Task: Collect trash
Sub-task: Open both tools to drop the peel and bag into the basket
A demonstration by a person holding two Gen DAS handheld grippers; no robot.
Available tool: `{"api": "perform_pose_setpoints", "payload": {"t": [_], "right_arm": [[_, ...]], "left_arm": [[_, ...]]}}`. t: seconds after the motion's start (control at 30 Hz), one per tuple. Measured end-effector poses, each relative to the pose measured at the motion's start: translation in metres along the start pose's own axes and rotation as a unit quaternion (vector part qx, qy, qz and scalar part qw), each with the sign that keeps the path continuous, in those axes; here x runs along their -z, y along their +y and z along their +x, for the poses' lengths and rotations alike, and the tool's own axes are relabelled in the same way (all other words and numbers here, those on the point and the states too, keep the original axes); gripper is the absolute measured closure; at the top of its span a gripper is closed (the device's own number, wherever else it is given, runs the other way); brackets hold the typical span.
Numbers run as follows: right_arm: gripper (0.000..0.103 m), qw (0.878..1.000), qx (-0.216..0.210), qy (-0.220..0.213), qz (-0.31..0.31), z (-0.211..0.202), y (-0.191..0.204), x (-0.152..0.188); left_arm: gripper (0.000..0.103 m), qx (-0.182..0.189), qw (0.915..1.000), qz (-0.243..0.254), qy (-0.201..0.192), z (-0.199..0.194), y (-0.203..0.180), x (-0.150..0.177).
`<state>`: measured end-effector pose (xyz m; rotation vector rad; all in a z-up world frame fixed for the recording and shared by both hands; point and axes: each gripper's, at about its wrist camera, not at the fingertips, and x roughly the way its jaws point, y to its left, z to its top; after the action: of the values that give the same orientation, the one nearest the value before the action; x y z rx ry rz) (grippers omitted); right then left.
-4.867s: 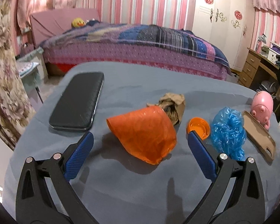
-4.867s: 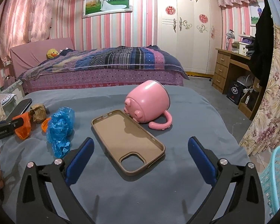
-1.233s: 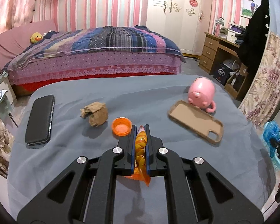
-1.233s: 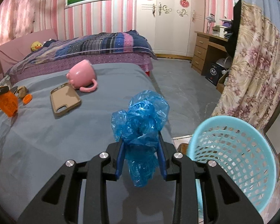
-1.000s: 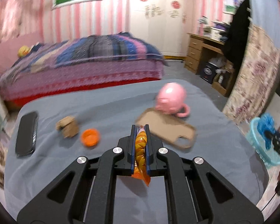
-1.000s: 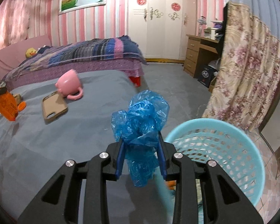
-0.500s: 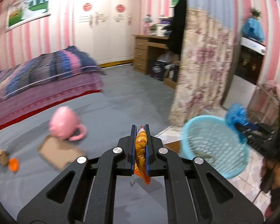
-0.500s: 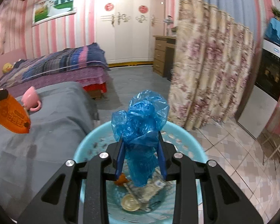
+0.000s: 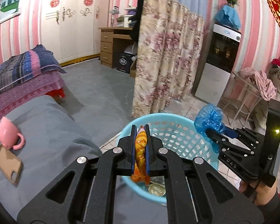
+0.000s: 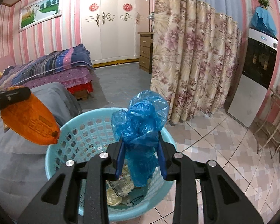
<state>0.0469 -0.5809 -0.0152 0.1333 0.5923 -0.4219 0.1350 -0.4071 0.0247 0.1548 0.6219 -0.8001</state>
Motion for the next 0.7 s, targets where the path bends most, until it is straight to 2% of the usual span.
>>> {"api": "perform_pose_setpoints", "payload": {"t": [0.17,0.27,0.33,0.4,0.6,0.7], "right_arm": [[0.072,1.0,0.002,0.003,0.008,0.003,-0.008,0.003],[0.072,1.0,0.002,0.005,0.01,0.004,-0.011,0.005],[0.072,1.0,0.002,0.006,0.013,0.004,-0.01,0.008],[0.072,1.0,0.001,0.007,0.015,0.005,-0.011,0.009],[0.072,1.0,0.004,0.009,0.018,0.009,-0.008,0.009],[0.072,1.0,0.002,0.009,0.022,0.012,-0.004,0.009]], "left_arm": [[0.097,0.003,1.0,-0.001,0.008,0.014,-0.006,-0.001],[0.091,0.006,0.9998,-0.009,0.019,0.024,-0.002,-0.001],[0.079,-0.007,0.9997,-0.01,0.022,0.027,0.003,0.002],[0.055,-0.023,0.9994,-0.01,0.023,0.028,0.009,0.005],[0.026,-0.065,0.9974,-0.029,0.013,0.02,0.035,0.013],[0.019,-0.084,0.9958,-0.035,0.004,0.012,0.047,0.016]]}}
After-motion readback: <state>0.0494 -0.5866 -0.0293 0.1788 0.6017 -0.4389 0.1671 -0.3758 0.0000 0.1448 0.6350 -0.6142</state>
